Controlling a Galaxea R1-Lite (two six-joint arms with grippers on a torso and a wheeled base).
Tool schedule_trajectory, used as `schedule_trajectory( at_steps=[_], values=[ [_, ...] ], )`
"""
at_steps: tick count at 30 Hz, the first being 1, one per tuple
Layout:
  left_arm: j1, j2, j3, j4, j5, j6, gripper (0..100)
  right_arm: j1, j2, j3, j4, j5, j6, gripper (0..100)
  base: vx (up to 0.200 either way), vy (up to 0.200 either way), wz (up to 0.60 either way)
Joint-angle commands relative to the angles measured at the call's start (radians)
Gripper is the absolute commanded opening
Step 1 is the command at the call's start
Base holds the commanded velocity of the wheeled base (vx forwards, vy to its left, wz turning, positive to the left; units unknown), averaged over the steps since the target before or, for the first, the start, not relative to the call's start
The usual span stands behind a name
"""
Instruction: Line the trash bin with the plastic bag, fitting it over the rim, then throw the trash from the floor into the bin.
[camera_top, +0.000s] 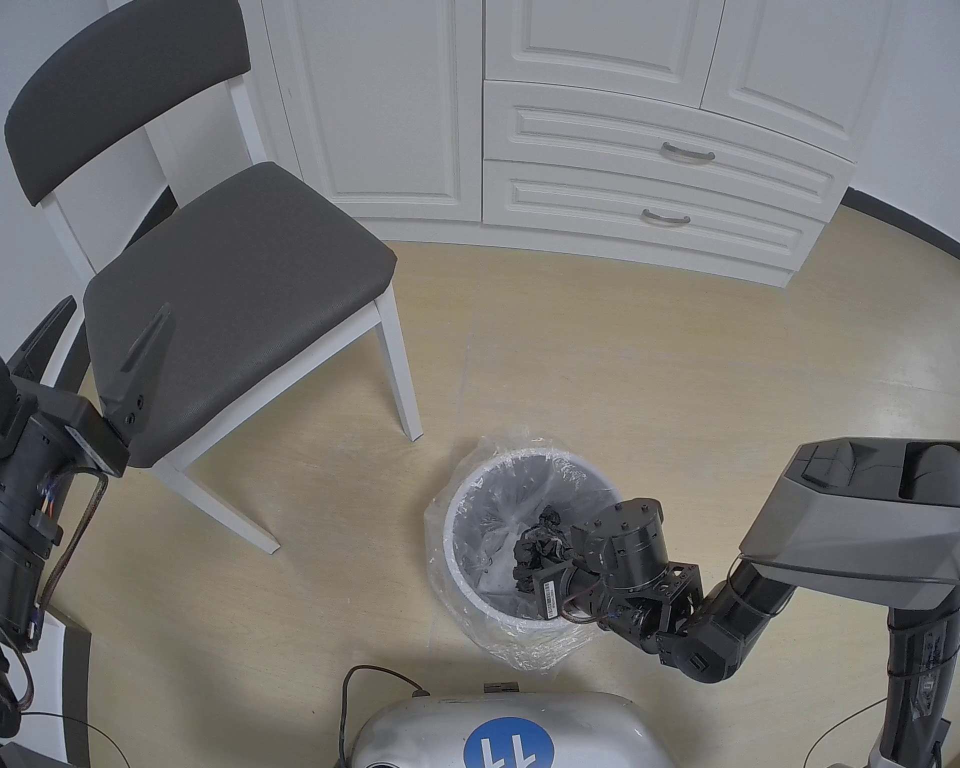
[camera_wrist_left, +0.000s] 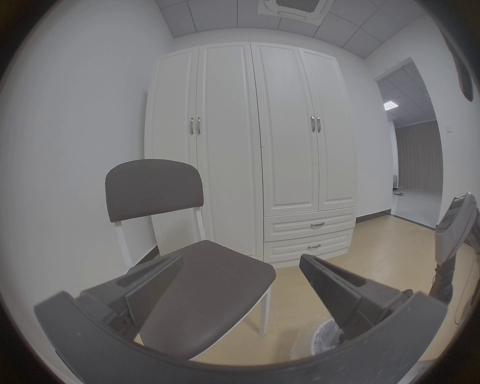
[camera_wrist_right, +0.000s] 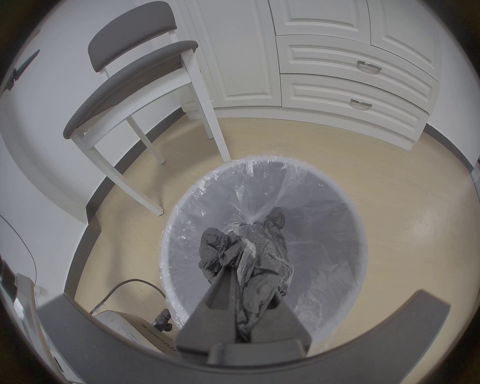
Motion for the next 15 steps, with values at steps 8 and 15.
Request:
schedule_trajectory(
  at_steps=[8,15],
  values=[
    [0.000,-0.008,0.001,0.000,0.000,0.004,100,0.017,-0.121,0.049,0.000,-0.001,0.000,0,0.000,0.000,0.00],
    [-0.001,-0.008,0.004,0.000,0.000,0.006,100,0.022,-0.156,0.063,0.000,-0.027,-0.005,0,0.000,0.000,0.00]
  ],
)
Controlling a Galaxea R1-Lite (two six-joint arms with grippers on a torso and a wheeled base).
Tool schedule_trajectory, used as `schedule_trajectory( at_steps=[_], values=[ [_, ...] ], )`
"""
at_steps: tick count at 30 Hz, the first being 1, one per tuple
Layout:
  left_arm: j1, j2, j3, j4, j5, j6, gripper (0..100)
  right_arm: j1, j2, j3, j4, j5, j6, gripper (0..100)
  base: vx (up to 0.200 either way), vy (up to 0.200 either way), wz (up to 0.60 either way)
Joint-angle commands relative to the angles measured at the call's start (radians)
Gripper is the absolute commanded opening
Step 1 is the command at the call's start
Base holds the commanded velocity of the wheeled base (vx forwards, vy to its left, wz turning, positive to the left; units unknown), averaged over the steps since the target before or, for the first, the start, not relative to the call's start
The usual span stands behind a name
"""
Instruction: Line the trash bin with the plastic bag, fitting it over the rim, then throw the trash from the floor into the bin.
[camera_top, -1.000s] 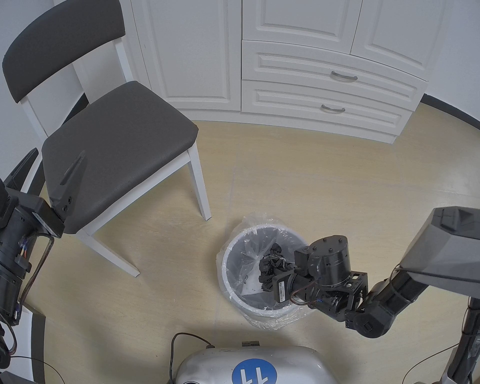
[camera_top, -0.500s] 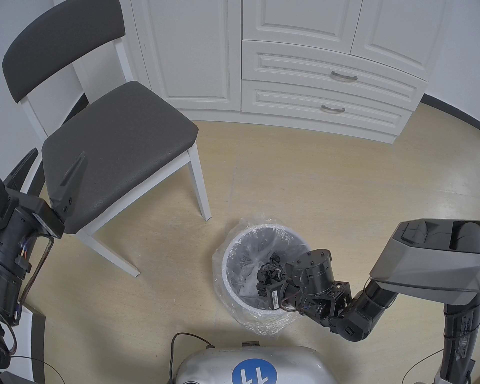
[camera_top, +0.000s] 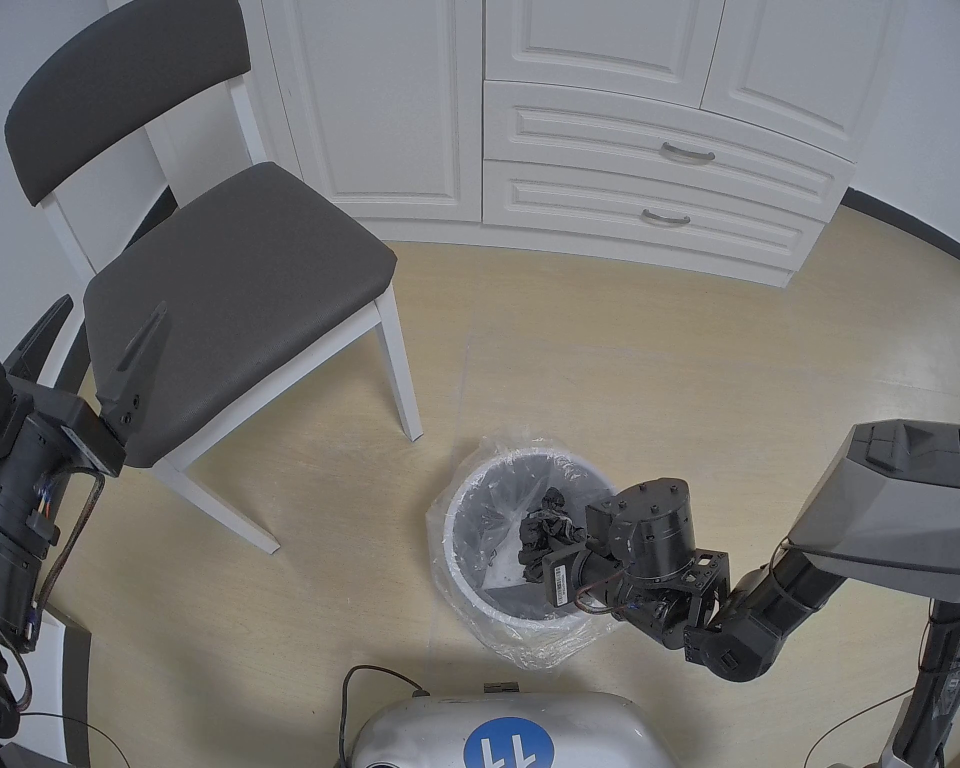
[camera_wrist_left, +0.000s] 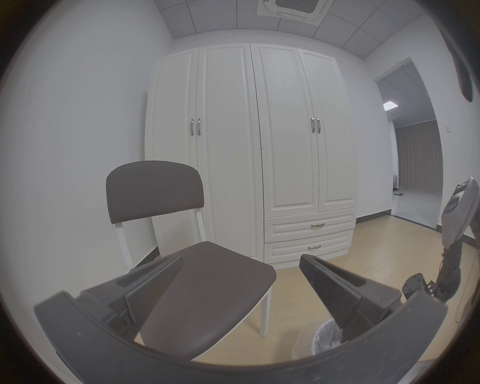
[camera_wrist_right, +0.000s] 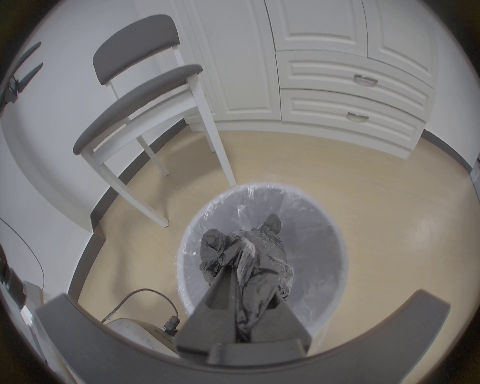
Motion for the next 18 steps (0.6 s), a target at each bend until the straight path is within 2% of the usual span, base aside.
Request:
schedule_trajectory(
  at_steps=[1,12,13,18],
  values=[
    [-0.001,0.000,0.004,0.000,0.000,0.001,100,0.003,-0.026,0.005,0.001,-0.001,0.000,0,0.000,0.000,0.00],
    [-0.003,-0.002,0.004,0.000,0.000,0.003,100,-0.006,0.010,-0.007,-0.001,-0.011,-0.003,0,0.000,0.000,0.00],
    [-0.001,-0.002,0.004,0.000,0.000,0.003,100,-0.006,0.010,-0.008,-0.001,-0.011,-0.002,100,0.000,0.000,0.00],
    [-0.001,-0.003,0.004,0.000,0.000,0.003,100,0.000,0.001,-0.016,-0.002,-0.017,0.004,100,0.000,0.000,0.00]
  ],
)
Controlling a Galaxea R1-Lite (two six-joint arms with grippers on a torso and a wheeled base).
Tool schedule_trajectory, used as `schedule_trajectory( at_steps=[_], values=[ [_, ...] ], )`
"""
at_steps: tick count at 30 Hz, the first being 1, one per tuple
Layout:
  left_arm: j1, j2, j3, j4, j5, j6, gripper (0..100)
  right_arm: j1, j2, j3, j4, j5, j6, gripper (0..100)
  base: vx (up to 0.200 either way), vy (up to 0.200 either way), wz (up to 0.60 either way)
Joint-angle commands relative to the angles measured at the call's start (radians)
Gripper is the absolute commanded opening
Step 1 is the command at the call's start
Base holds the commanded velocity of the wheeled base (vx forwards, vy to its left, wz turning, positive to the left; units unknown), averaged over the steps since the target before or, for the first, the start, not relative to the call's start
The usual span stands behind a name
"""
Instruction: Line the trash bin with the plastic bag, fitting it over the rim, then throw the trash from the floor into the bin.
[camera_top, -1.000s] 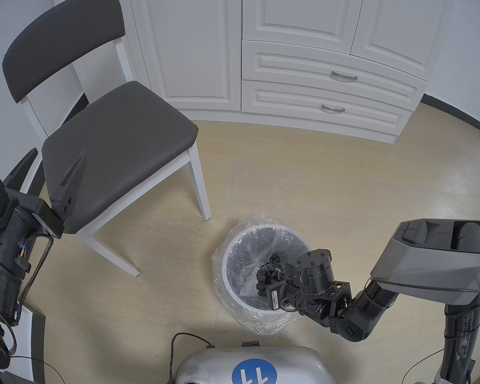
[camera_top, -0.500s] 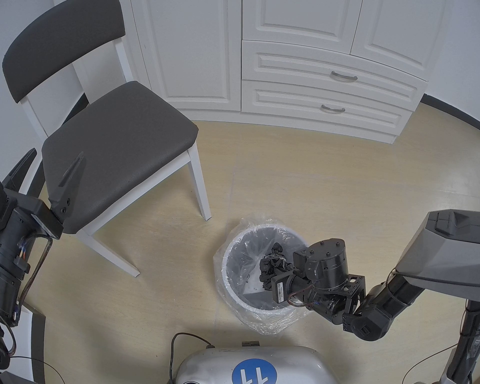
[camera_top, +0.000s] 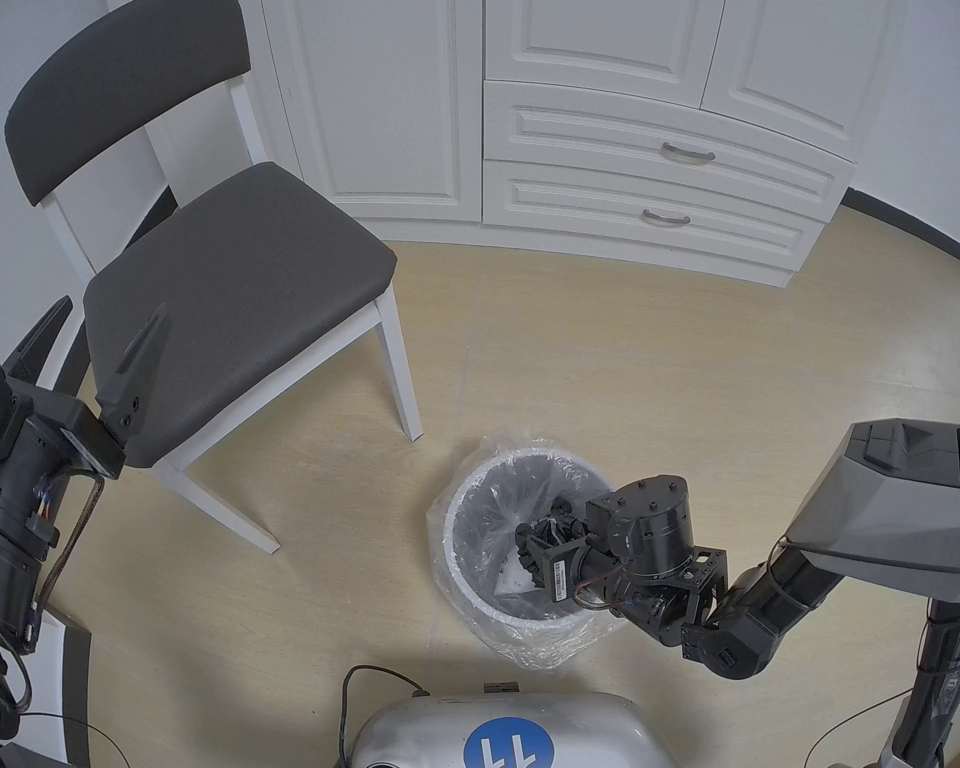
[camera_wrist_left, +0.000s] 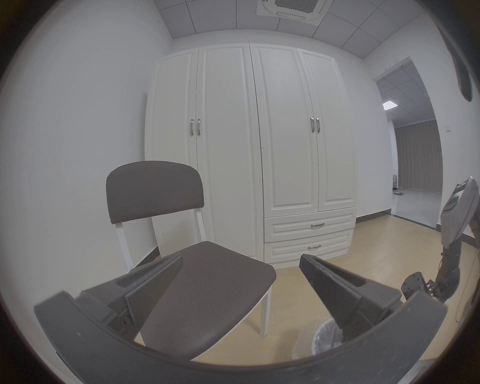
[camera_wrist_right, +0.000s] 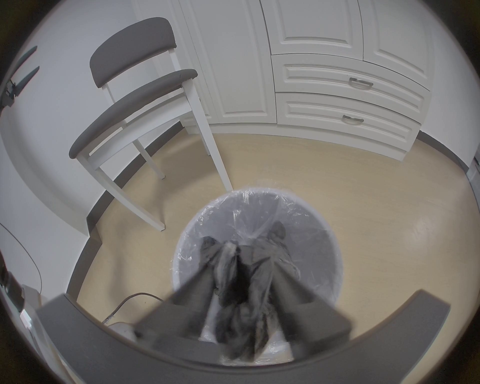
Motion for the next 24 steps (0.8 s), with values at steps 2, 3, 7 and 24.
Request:
schedule_trajectory(
  at_steps=[2,3,7,24],
  values=[
    [-0.001,0.001,0.000,0.000,0.000,0.000,100,0.007,-0.004,-0.002,-0.013,-0.001,0.001,100,0.000,0.000,0.00],
    [-0.001,0.001,0.000,0.000,0.000,0.000,100,0.008,-0.001,0.000,-0.027,-0.001,0.000,100,0.000,0.000,0.00],
    [-0.001,0.000,0.000,0.000,0.000,0.000,100,0.008,-0.001,0.003,-0.052,-0.001,-0.004,100,0.000,0.000,0.00],
    [-0.054,0.026,0.049,0.010,0.000,0.002,100,-0.041,-0.314,0.207,-0.053,-0.046,-0.241,100,0.000,0.000,0.00]
  ],
)
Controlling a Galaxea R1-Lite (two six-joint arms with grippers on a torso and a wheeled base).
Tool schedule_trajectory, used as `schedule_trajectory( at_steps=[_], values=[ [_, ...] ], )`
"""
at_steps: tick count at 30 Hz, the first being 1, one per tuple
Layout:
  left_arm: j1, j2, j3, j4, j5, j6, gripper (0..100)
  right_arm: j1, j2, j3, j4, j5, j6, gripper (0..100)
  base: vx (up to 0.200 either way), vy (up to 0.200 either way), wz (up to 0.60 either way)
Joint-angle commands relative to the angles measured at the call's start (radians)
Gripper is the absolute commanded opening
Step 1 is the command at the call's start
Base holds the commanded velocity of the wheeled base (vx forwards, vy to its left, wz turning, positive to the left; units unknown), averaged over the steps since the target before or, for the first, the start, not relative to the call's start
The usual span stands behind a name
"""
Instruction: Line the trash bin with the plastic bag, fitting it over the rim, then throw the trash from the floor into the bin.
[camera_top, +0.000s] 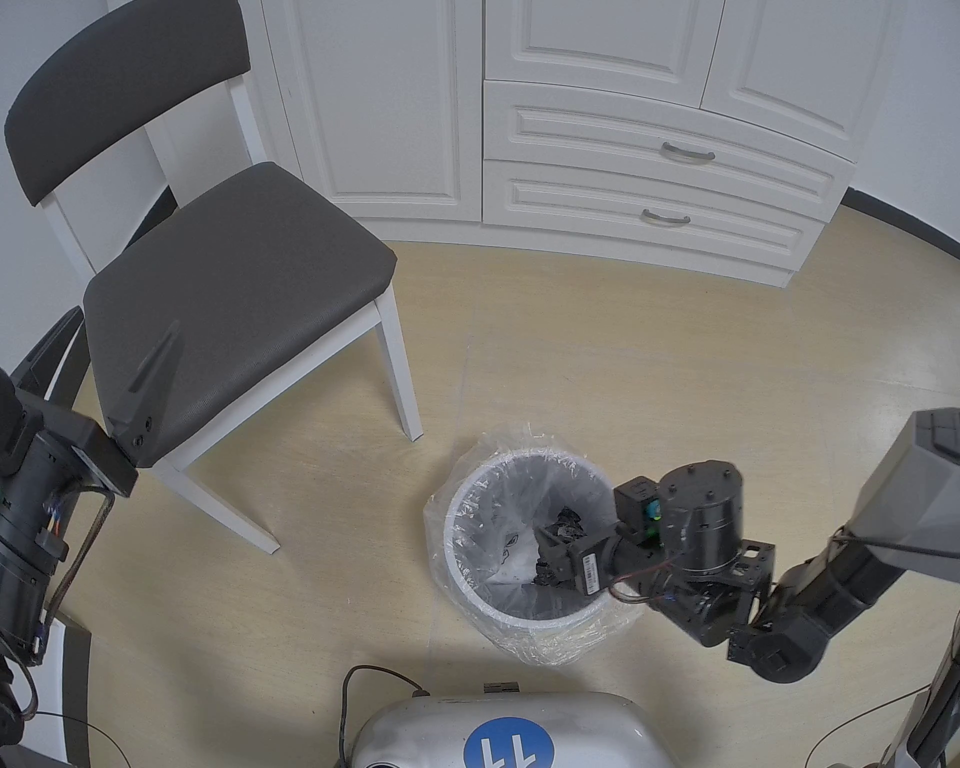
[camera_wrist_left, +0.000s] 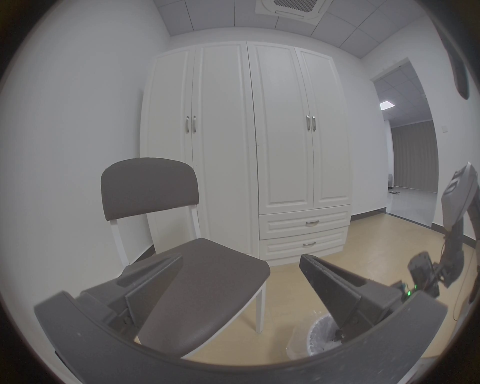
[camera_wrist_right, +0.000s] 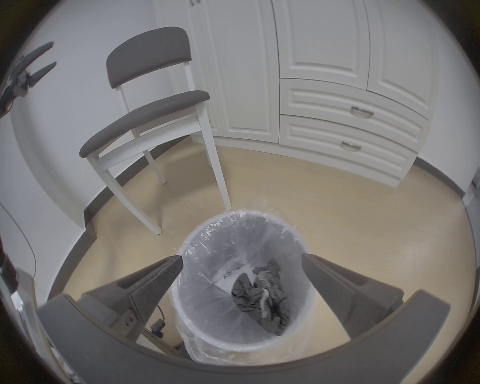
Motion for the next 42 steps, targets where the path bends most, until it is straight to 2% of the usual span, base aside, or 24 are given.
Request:
schedule_trajectory(
  at_steps=[1,6,10,13,14,16,18,22,25,26,27,29,32,34,35,36,37,39,41,42],
  values=[
    [-0.025,0.028,0.040,0.008,0.001,0.004,100,-0.065,-0.212,0.126,-0.001,-0.004,-0.117,100,0.000,0.000,0.00],
    [-0.019,0.081,0.064,0.008,0.002,0.018,100,-0.209,-0.309,0.215,-0.002,-0.005,-0.261,100,0.000,0.000,0.00],
    [-0.010,0.136,0.069,0.010,0.004,0.012,100,-0.263,-0.381,0.244,-0.002,0.007,-0.277,100,0.000,0.000,0.00],
    [0.018,0.183,0.070,0.003,0.007,0.012,100,-0.316,-0.430,0.244,-0.002,0.010,-0.275,100,0.000,0.000,0.00],
    [0.050,0.194,0.078,0.007,0.011,0.017,100,-0.341,-0.469,0.243,-0.001,0.018,-0.269,100,0.000,0.000,0.00],
    [0.082,0.193,0.089,0.010,0.008,0.018,100,-0.349,-0.502,0.243,0.004,0.032,-0.251,100,0.000,0.000,0.00],
    [0.130,0.199,0.089,0.011,0.004,0.008,100,-0.359,-0.561,0.249,0.018,0.067,-0.179,100,0.000,0.000,0.00],
    [0.131,0.179,0.113,-0.001,0.004,-0.052,100,-0.395,-0.602,0.300,0.028,0.062,-0.119,100,0.000,0.000,0.00],
    [0.137,0.110,0.126,0.000,0.001,-0.074,100,-0.490,-0.617,0.369,0.019,0.075,-0.031,100,0.000,0.000,0.00],
    [0.137,0.104,0.126,0.002,0.001,-0.075,100,-0.497,-0.621,0.372,0.018,0.075,-0.019,100,0.000,0.000,0.00],
    [0.145,0.064,0.129,0.002,-0.001,-0.081,100,-0.522,-0.645,0.396,0.015,0.073,0.044,100,0.000,0.000,0.00],
    [0.150,0.008,0.132,0.007,-0.009,-0.088,100,-0.531,-0.720,0.424,0.028,0.075,0.087,100,0.000,0.000,0.00],
    [0.150,-0.094,0.146,0.023,-0.029,-0.086,100,-0.542,-0.863,0.481,0.061,0.073,0.088,100,0.000,0.000,0.00],
    [0.150,-0.159,0.152,0.054,-0.036,-0.081,100,-0.544,-0.987,0.514,0.119,0.068,0.064,100,0.000,0.000,0.00],
    [0.150,-0.159,0.152,0.054,-0.036,-0.081,100,-0.544,-0.987,0.514,0.119,0.068,0.064,100,0.000,0.000,0.00],
    [0.150,-0.222,0.153,0.105,-0.036,-0.081,100,-0.544,-1.116,0.519,0.212,0.062,0.028,100,0.000,0.000,0.00],
    [0.150,-0.222,0.153,0.105,-0.036,-0.081,100,-0.544,-1.116,0.519,0.212,0.062,0.028,100,0.000,0.000,0.00],
    [0.150,-0.328,0.147,0.218,-0.039,-0.083,100,-0.553,-1.329,0.500,0.420,0.059,0.012,100,0.000,0.000,0.00],
    [0.150,-0.334,0.146,0.224,-0.039,-0.083,100,-0.553,-1.340,0.499,0.430,0.059,0.012,100,0.000,0.000,0.00],
    [0.150,-0.426,0.139,0.359,-0.033,-0.083,100,-0.574,-1.558,0.468,0.670,0.059,0.012,100,0.000,0.000,0.00]
  ],
)
